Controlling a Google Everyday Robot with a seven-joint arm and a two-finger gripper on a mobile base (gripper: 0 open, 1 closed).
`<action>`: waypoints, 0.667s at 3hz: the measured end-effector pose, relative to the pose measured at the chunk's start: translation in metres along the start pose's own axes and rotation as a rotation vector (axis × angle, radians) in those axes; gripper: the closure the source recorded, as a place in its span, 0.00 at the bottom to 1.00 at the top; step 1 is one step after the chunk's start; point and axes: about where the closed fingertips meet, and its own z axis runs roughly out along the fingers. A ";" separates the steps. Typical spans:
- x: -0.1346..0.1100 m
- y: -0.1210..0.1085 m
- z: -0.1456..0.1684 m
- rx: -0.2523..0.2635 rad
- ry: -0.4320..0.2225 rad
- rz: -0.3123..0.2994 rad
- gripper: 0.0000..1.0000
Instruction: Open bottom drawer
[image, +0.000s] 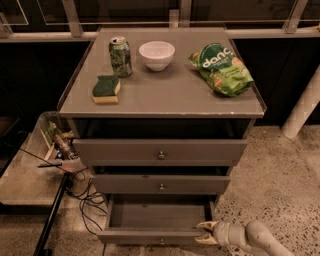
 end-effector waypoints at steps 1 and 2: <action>0.000 0.000 0.000 0.000 0.000 0.000 0.59; 0.000 0.000 0.000 0.000 0.000 0.000 0.61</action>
Offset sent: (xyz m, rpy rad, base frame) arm 0.0000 0.0000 0.0000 0.0000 0.0000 0.0000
